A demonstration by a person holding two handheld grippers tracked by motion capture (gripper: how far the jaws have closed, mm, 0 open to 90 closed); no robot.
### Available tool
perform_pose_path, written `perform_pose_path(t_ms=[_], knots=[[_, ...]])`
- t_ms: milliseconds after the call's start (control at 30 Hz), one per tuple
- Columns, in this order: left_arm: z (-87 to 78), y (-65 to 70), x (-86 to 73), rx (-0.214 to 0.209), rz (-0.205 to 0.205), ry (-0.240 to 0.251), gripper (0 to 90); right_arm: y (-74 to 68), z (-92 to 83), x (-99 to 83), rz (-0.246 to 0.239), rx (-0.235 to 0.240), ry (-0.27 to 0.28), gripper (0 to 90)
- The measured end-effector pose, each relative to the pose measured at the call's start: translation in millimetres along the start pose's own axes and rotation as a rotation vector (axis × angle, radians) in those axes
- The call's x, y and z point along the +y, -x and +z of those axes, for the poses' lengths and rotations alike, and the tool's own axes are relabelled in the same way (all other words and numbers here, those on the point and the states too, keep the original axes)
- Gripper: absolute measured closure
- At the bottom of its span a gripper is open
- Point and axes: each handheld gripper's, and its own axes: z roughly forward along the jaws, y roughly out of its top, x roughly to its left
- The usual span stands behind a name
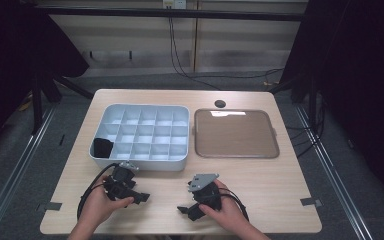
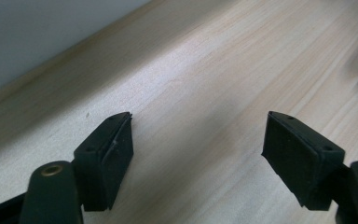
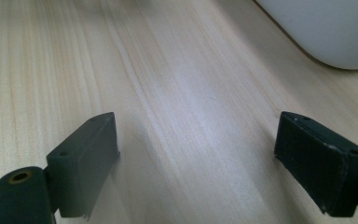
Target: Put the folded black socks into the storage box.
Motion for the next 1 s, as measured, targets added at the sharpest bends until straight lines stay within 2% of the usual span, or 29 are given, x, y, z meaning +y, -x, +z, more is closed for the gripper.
perform_pose_path(t_ms=[67, 167, 433, 567, 800, 933, 1000], knots=[[0.8, 1.3, -1.2, 0.012, 0.026, 0.007, 23.0, -0.1, 0.0, 0.0, 0.000, 0.000, 0.000, 12.8], [1.5, 2.5, -2.7, 0.015, 0.030, 0.019, 21.5, -0.2, 0.0, 0.0, 0.001, 0.000, 0.000, 12.8], [4.7, 6.8, -6.5, 0.045, 0.086, 0.043, 18.2, -0.1, 0.0, 0.0, -0.001, 0.001, -0.001, 12.8], [5.6, 9.0, -8.4, 0.070, 0.102, 0.052, 17.5, -0.1, 0.0, 0.0, -0.001, 0.000, 0.000, 12.7], [7.4, 11.8, -13.4, 0.078, 0.120, 0.083, 15.7, -0.2, 0.0, 0.0, -0.002, 0.002, -0.001, 12.7], [8.1, 13.3, -16.0, 0.099, 0.147, 0.096, 15.5, -0.2, 0.0, 0.0, -0.002, 0.002, -0.001, 12.7], [7.9, 13.3, -16.7, 0.097, 0.154, 0.095, 15.0, -0.2, 0.0, 0.0, -0.001, 0.002, -0.001, 12.7]])
